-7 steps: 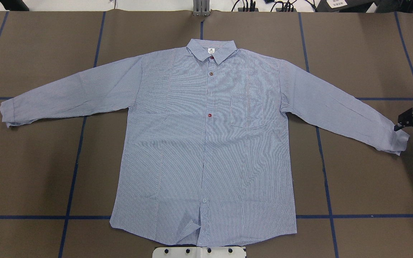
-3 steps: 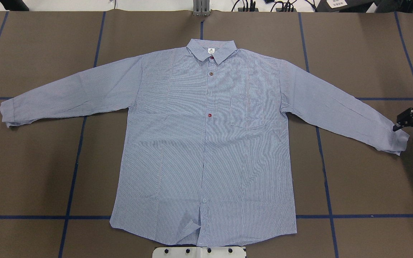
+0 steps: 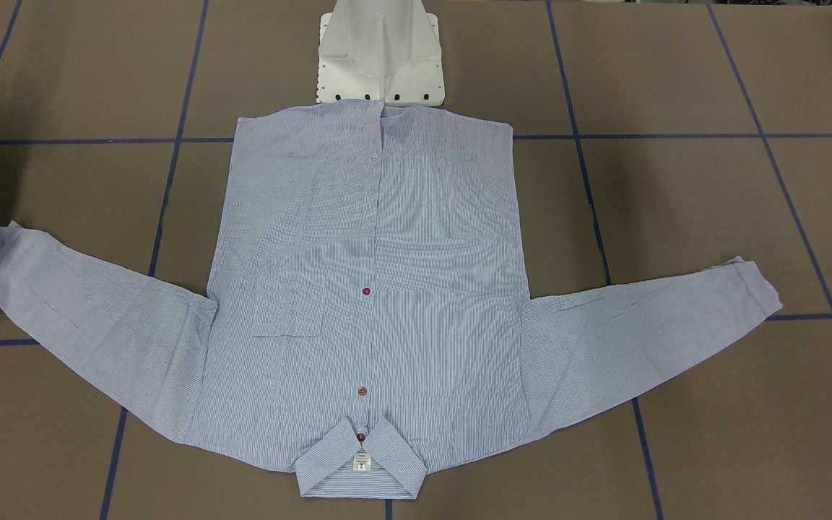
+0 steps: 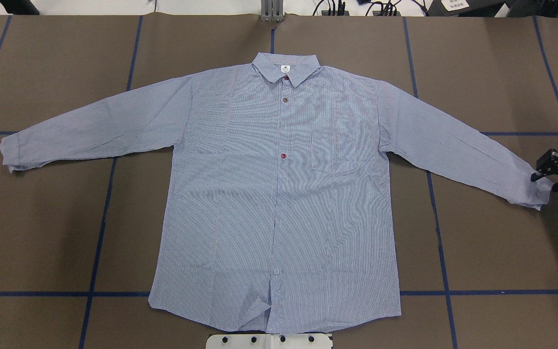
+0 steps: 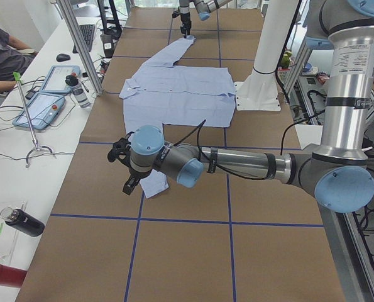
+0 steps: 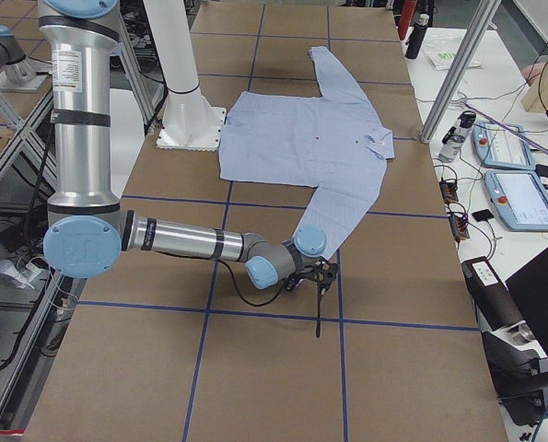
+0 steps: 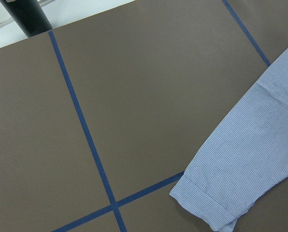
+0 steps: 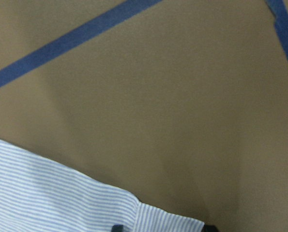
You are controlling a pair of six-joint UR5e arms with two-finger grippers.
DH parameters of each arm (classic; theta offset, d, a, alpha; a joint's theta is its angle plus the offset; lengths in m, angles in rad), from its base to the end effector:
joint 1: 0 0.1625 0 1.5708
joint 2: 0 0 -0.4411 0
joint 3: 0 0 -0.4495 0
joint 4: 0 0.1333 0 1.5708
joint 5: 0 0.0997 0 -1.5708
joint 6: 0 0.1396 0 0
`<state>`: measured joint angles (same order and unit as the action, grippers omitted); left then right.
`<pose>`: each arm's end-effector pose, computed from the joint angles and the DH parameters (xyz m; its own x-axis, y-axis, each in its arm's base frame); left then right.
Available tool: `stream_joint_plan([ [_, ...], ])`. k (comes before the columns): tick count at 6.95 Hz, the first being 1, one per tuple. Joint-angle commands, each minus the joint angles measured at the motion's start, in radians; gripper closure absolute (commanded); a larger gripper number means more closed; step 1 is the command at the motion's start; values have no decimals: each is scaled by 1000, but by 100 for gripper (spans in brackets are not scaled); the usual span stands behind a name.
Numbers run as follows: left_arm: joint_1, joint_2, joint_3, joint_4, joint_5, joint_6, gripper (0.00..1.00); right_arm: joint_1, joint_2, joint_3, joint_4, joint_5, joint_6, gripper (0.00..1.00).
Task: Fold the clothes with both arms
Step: 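Lower the right gripper onto the sleeve cuff nearest it and grasp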
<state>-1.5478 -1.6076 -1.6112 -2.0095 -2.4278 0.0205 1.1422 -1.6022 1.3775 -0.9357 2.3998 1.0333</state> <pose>-0.0141 -0.5967 0.5989 0.6454 0.4056 -0.6472 -0.0332 0.8615 0.5067 -0.2024 -0.5160 0.7502 0.5794 0.4357 0.6888 -0.2277 0.8980 -0.3764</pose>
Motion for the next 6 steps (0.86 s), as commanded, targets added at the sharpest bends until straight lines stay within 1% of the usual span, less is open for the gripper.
stream_joint_plan([
  [1, 0, 0, -3, 0, 1, -1, 0, -1, -5, 14, 0, 12, -1, 100],
  [2, 0, 0, -3, 0, 1, -1, 0, 1, -10, 21, 2, 34, -1, 100],
  [4, 0, 0, -3, 0, 0, -1, 0, 1, -38, 66, 0, 39, 1, 100],
  [6, 0, 0, -3, 0, -1, -2, 0, 4, -44, 151, -15, 51, 19, 100],
])
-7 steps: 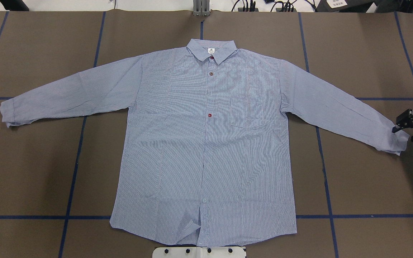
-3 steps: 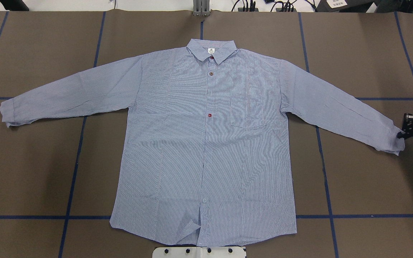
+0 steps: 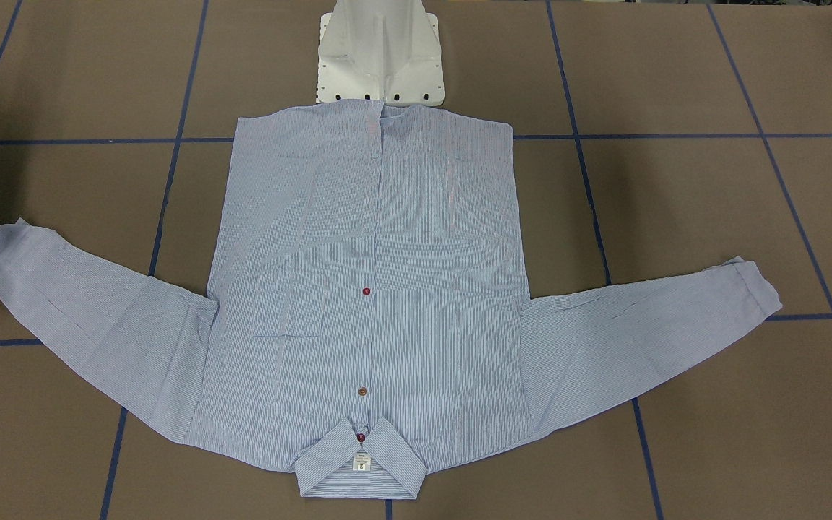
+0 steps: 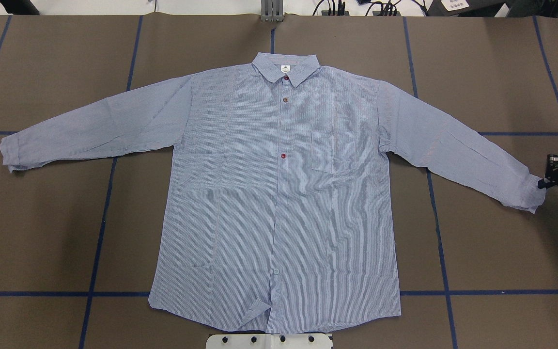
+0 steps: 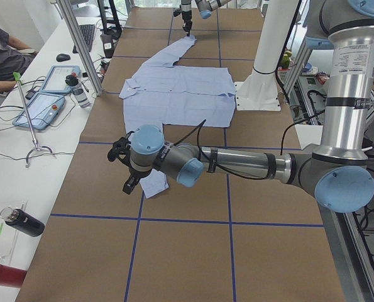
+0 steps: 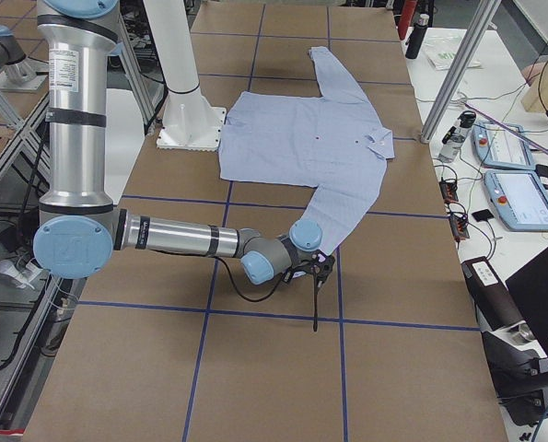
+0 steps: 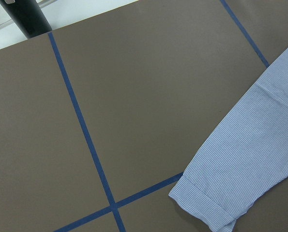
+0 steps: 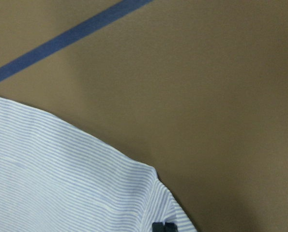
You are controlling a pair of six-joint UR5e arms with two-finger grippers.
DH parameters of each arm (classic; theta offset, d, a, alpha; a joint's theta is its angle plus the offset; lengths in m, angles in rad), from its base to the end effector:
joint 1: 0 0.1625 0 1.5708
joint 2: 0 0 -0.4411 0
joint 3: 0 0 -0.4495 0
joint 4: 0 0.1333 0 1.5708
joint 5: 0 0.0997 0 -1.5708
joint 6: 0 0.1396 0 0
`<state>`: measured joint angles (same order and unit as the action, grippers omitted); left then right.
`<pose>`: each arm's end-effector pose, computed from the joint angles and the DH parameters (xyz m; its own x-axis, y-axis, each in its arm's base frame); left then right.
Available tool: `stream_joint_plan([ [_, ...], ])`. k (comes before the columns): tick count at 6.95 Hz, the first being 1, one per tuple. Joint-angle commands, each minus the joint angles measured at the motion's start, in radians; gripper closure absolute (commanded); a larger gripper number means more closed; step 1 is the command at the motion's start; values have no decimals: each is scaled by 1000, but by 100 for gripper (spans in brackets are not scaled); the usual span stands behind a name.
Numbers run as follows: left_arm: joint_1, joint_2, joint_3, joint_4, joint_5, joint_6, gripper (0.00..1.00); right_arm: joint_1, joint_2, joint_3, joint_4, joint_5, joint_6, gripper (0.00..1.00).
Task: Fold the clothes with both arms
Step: 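Lower the right gripper onto the sleeve cuff nearest it and grasp, then carry the grasped sleeve with the right gripper across toward the collar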
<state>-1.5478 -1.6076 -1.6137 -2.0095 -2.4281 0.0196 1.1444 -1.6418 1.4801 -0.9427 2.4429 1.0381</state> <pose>-0.0140 -0.5967 0.5975 0.6452 0.4065 -0.6469 -0.0326 0.8606 0.5083 -0.2000 -0.5042 0.7102 0.5433 0.4062 0.7347 -0.1942 0.9122 -0.3608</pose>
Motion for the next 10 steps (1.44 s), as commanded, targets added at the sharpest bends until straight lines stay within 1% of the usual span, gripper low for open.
stream_joint_plan([
  [1, 0, 0, -2, 0, 0, -1, 0, -2, 14, 92, -10, 8, 52, 100],
  [2, 0, 0, -2, 0, -2, -1, 0, -6, 86, 101, -33, 7, 109, 100],
  [3, 0, 0, -3, 0, -2, -1, 0, -15, 194, 101, -138, -2, 138, 100],
  [4, 0, -2, -3, 0, -2, -1, 0, -24, 332, 100, -300, -7, 140, 100],
  [5, 0, -2, -5, -2, -2, -1, 0, -43, 441, 95, -414, -30, 152, 100],
  [6, 0, -3, -6, -2, -2, 0, 0, -99, 532, 76, -451, -72, 225, 100],
  [7, 0, -2, -9, -2, -2, 0, 0, -138, 645, 15, -450, -117, 311, 100],
  [8, 0, -2, -11, -2, -14, 0, 0, -181, 739, -59, -441, -142, 368, 100],
  [9, 0, -2, -8, -2, -28, 0, 0, -202, 799, -89, -439, -184, 375, 100],
  [10, 0, -2, -11, -2, -28, -13, 0, -242, 894, -156, -426, -240, 399, 100],
])
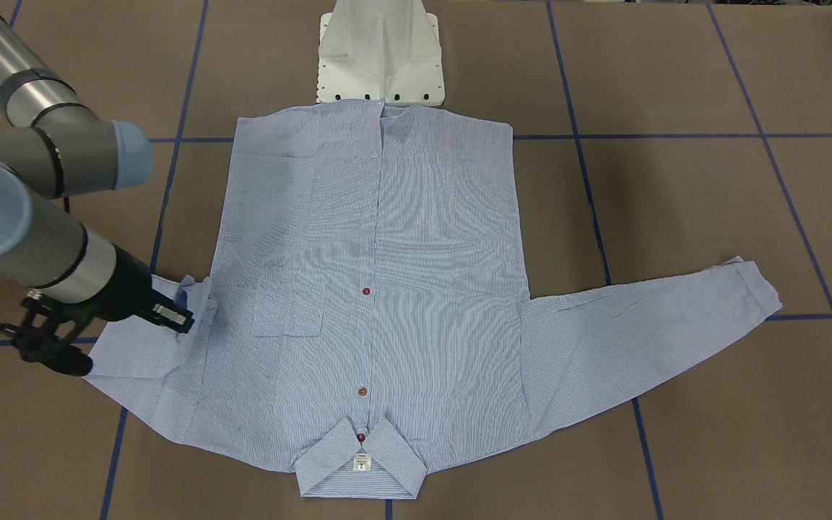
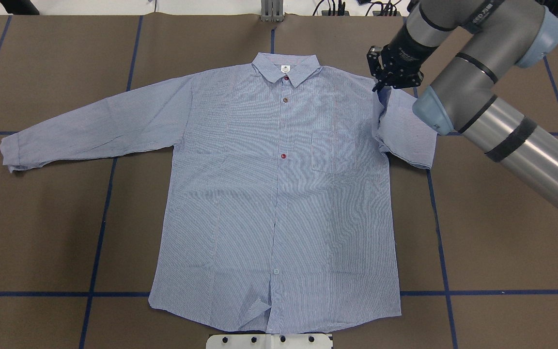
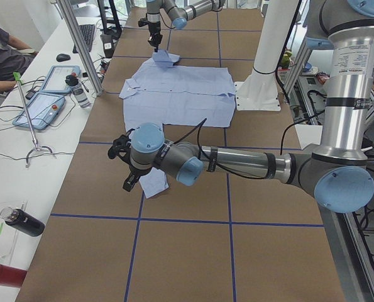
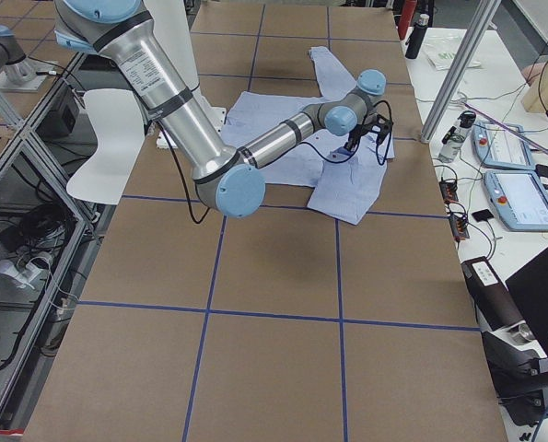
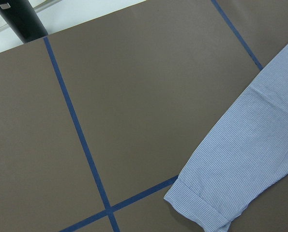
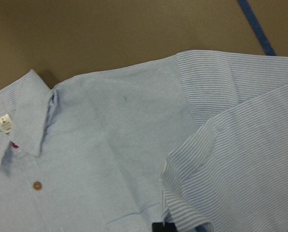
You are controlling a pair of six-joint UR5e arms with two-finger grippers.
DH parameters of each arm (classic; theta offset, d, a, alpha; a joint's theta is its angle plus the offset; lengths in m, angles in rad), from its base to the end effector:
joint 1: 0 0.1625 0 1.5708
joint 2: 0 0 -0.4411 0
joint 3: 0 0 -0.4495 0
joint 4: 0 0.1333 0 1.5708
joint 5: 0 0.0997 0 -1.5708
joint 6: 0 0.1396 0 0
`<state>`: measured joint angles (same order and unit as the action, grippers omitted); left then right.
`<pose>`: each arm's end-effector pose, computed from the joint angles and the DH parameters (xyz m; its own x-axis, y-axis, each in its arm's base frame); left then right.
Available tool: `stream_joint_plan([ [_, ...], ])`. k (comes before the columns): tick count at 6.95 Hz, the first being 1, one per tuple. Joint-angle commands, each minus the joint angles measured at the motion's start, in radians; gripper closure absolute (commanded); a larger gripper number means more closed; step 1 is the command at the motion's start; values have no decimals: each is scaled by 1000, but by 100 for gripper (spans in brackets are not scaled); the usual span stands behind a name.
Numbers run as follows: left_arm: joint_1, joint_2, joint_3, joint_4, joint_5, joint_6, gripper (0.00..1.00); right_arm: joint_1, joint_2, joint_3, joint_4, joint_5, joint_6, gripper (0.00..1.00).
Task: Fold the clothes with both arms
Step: 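Carry the grasped sleeve with the right gripper across toward the collar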
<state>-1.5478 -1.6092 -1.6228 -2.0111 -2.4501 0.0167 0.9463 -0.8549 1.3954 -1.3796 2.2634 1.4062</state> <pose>-0.0121 -0.5961 0.5890 0.6281 0.4188 -0.6558 -0.0303 0.8553 0.5172 -0.4441 -0.6918 0.2773 0.4906 0.4650 0.7369 -0.2985 0.8842 -0.3592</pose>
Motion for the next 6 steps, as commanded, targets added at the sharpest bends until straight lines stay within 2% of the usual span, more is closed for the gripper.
stream_joint_plan([
  [1, 0, 0, -5, 0, -6, -14, 0, -82, 228, -181, 52, -73, 125, 100],
  [2, 0, 0, -8, 0, -7, -21, 0, -122, 278, -247, 153, -125, 190, 100],
  [3, 0, 2, -6, 0, -6, -21, 0, -164, 296, -275, 215, -195, 223, 100],
  [6, 0, 2, -5, 0, -6, -21, 0, -225, 385, -345, 224, -263, 244, 100],
])
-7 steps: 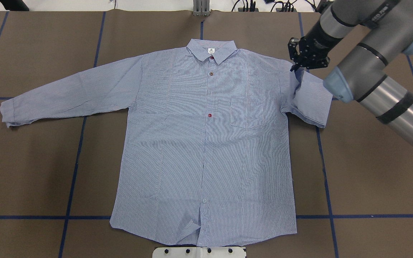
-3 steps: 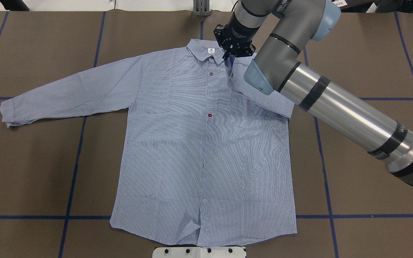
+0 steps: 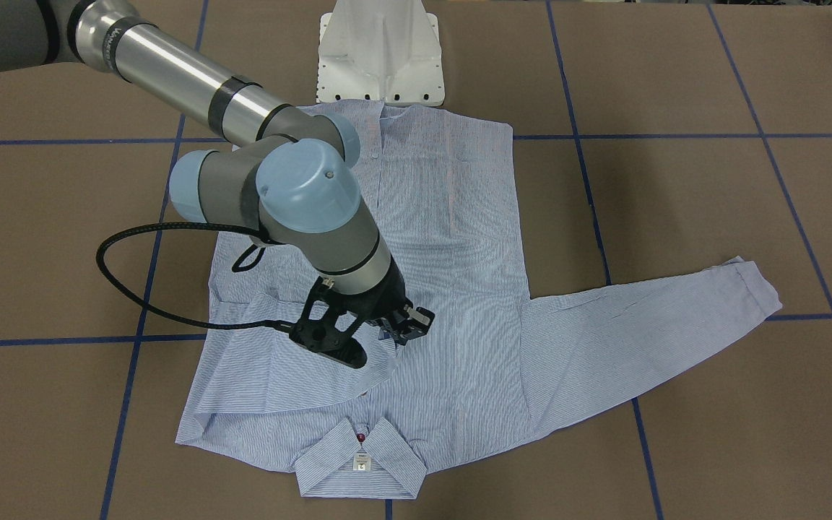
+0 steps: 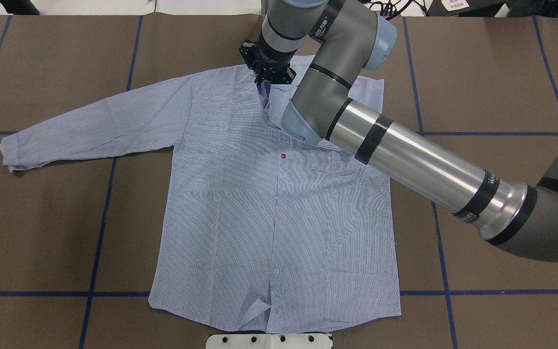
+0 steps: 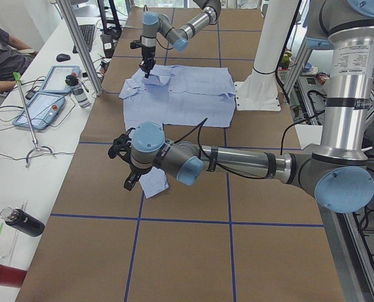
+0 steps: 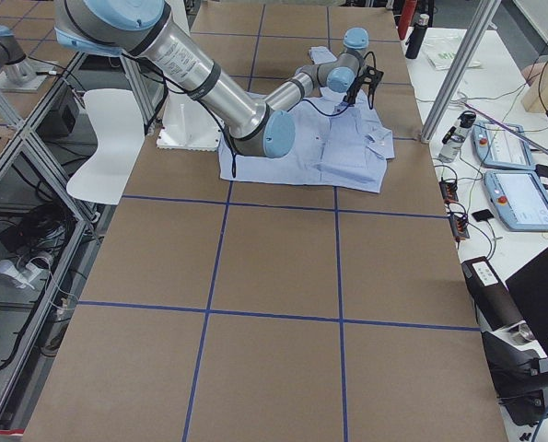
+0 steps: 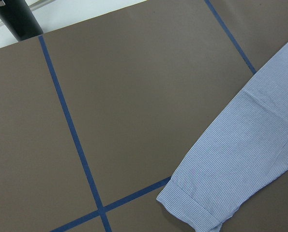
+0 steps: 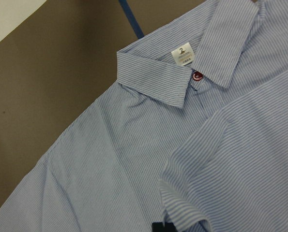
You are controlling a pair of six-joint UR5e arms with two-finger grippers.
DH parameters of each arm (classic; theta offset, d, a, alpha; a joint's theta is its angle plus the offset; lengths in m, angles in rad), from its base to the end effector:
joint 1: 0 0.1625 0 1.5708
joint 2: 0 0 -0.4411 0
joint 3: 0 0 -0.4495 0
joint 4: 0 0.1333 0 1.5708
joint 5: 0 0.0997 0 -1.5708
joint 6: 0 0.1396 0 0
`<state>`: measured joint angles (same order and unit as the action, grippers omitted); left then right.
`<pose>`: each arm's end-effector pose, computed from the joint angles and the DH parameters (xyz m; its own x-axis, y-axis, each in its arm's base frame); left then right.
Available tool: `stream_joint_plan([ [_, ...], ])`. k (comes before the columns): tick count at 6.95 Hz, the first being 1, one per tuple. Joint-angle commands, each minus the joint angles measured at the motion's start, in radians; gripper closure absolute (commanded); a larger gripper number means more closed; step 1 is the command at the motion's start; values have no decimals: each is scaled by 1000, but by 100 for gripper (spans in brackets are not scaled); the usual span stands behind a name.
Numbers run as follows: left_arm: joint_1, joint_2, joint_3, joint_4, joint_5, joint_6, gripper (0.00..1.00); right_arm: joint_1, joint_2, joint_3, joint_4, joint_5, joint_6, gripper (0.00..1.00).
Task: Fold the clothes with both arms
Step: 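Carry the grasped sleeve with the right gripper across toward the collar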
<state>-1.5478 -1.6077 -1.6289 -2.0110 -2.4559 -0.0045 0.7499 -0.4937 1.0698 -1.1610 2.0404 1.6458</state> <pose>-0.0116 -0.5950 0.5858 0.6241 0.4053 -0.6680 -0.0170 0.8618 0.5070 -0.6285 -0.6812 0.1123 0.3780 0.4434 0.8127 -0.3610 0.8789 -0.3116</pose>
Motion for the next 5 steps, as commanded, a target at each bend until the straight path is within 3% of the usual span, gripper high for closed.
stream_joint_plan([
  [1, 0, 0, 1, 0, 0, 0, 0, -38, 26, -19, 7, -46, 5, 100],
  [4, 0, 0, 3, 0, 0, 0, 0, -67, 38, -60, 99, -92, 17, 100],
  [5, 2, 0, 6, 0, 0, 1, 0, -69, 41, -65, 101, -94, 22, 68],
])
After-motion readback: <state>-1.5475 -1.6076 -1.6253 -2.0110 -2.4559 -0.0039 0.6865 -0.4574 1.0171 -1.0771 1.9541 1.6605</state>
